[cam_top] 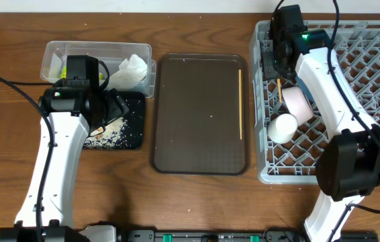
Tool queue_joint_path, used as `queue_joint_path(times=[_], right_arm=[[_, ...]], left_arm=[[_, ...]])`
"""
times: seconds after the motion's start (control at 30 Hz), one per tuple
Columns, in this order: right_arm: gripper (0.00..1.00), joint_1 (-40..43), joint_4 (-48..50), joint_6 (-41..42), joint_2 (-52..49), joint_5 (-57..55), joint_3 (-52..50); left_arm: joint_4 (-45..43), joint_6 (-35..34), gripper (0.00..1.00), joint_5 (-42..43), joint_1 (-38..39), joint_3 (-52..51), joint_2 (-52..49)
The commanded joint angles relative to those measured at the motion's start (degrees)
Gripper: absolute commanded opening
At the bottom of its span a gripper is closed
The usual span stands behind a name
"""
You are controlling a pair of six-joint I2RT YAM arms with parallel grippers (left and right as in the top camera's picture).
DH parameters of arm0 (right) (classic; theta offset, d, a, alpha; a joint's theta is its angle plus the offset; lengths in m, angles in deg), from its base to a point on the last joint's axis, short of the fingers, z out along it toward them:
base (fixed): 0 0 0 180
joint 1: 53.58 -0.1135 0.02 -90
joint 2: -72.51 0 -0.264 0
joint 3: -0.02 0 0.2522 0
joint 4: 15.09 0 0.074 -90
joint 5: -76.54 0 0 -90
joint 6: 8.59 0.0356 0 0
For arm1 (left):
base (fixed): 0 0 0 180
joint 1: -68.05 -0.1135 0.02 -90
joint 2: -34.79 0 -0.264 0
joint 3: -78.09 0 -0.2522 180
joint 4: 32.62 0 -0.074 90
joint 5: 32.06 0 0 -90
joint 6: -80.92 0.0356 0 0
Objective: Sort waste into correct bins and load items into the dishwasher rack
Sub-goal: 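Carry the chopstick into the dish rack and release it, then return the right gripper to the brown tray and grasp the second chopstick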
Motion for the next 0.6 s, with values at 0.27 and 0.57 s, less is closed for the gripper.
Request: queue_joint_path(times=[0.27, 0.57], right_arm=[[0.33, -0.5, 2.1, -1.4, 0.0, 1.1, -0.4], [0.33, -4.9, 1.4, -1.4, 0.2, 6.9, 0.0]], left_arm=[[0.3, 0.3, 0.90, -0.7, -0.2, 1.2, 0.6], [0.3, 0.3, 0.90, -0.7, -0.2, 1.2, 0.6]])
